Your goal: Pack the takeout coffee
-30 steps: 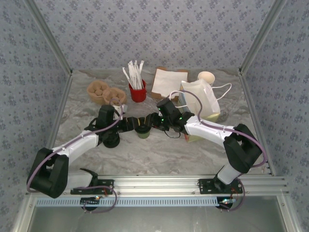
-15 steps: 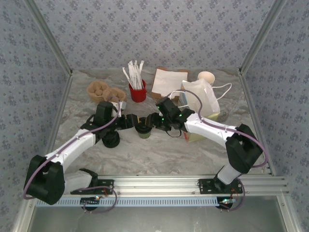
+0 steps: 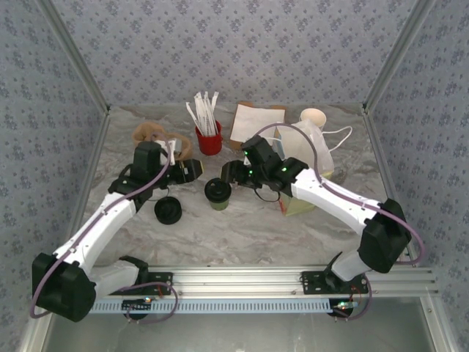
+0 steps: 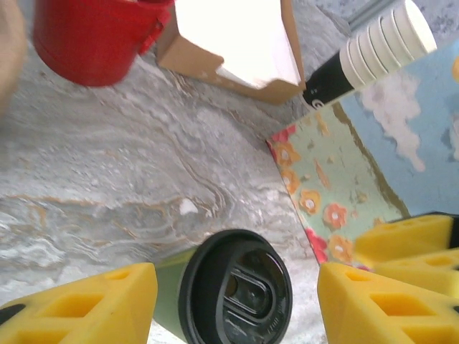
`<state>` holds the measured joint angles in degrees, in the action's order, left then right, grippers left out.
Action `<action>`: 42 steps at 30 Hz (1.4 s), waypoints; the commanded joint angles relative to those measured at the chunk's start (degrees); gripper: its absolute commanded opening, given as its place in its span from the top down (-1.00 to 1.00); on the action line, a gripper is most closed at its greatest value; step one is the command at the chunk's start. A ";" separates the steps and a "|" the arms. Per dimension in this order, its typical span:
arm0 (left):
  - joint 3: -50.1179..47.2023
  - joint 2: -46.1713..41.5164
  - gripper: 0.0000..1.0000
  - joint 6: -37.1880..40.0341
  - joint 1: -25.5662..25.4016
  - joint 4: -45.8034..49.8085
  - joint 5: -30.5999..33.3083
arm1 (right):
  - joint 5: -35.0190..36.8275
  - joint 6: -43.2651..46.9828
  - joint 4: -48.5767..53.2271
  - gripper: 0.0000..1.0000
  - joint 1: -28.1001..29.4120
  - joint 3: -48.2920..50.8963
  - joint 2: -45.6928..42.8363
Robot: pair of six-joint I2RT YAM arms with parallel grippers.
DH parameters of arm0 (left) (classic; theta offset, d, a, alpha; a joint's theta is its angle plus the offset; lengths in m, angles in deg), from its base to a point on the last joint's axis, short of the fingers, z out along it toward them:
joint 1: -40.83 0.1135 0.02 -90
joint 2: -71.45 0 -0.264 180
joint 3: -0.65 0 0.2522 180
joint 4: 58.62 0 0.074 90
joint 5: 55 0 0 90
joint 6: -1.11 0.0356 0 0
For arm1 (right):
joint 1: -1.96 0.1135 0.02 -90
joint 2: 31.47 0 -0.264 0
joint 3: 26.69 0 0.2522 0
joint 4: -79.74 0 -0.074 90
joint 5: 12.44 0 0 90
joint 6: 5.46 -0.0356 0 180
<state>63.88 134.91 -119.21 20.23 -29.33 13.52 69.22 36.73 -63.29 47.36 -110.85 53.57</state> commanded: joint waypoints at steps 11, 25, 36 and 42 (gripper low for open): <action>3.56 -1.32 -0.84 9.97 -7.58 6.54 2.98 | 2.89 3.47 7.47 -0.13 0.73 -4.19 -6.91; 11.51 10.41 -0.98 18.71 -23.20 18.20 23.36 | 3.39 4.01 13.25 -0.14 -4.68 -4.40 -18.24; 15.46 17.98 -0.95 18.53 -26.01 20.86 28.69 | 2.03 3.60 13.73 -0.14 -7.09 -2.99 -21.64; 15.55 19.99 -0.76 18.47 -26.33 20.88 29.73 | 1.49 3.60 13.88 -0.15 -7.58 -3.09 -22.19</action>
<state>77.70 154.10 -101.25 -5.63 -9.88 41.65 71.32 39.64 -50.59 40.33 -113.86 32.52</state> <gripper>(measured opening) 0.890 0.572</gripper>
